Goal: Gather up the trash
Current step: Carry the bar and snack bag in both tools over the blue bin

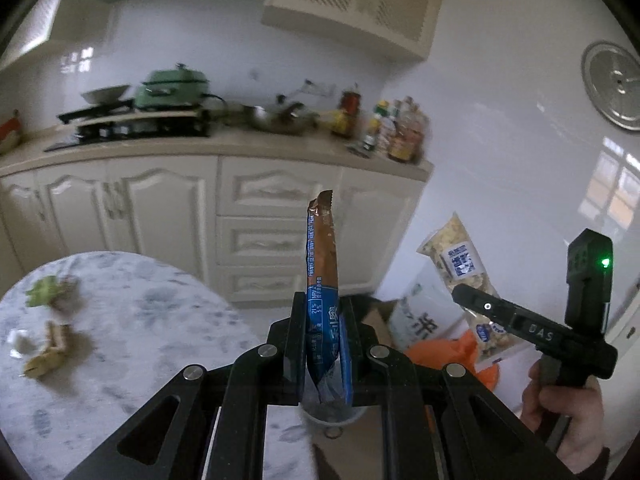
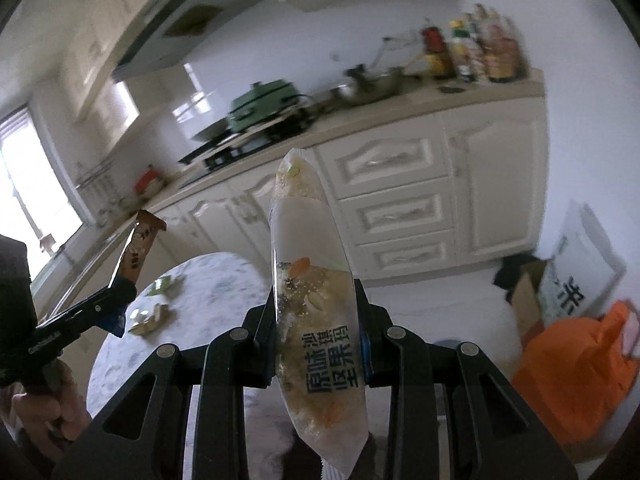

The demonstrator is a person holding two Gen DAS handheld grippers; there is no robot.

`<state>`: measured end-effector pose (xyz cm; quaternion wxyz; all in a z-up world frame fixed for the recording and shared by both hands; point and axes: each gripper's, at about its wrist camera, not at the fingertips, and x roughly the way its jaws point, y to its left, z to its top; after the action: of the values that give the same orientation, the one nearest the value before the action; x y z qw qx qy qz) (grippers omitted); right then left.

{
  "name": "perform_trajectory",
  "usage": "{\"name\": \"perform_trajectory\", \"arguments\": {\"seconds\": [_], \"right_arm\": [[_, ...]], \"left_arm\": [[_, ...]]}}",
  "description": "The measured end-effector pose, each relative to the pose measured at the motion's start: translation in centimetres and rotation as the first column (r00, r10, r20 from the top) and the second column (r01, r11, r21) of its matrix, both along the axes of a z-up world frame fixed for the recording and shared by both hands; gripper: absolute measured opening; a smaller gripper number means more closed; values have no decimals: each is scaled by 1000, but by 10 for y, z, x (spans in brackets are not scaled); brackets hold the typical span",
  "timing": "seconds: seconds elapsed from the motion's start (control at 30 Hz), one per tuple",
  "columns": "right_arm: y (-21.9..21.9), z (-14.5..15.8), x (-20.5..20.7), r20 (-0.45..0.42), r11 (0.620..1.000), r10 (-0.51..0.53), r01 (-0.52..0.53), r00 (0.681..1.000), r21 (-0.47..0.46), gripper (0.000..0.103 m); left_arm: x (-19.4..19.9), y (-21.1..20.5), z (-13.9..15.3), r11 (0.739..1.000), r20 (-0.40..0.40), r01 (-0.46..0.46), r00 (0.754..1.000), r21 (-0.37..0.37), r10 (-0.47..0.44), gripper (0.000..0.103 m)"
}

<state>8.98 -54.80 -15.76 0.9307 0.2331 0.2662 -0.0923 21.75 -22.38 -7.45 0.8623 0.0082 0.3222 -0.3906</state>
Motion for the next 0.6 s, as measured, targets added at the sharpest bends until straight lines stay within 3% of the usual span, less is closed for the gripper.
{"name": "perform_trajectory", "arguments": {"seconds": [0.3, 0.6], "right_arm": [[-66, -57, -5, -92, 990, -105, 112, 990, 81, 30], [-113, -132, 18, -210, 969, -137, 175, 968, 174, 30]], "left_arm": [[49, -100, -44, 989, -118, 130, 986, 76, -120, 9], [102, -198, -105, 957, -248, 211, 956, 198, -159, 10]]}}
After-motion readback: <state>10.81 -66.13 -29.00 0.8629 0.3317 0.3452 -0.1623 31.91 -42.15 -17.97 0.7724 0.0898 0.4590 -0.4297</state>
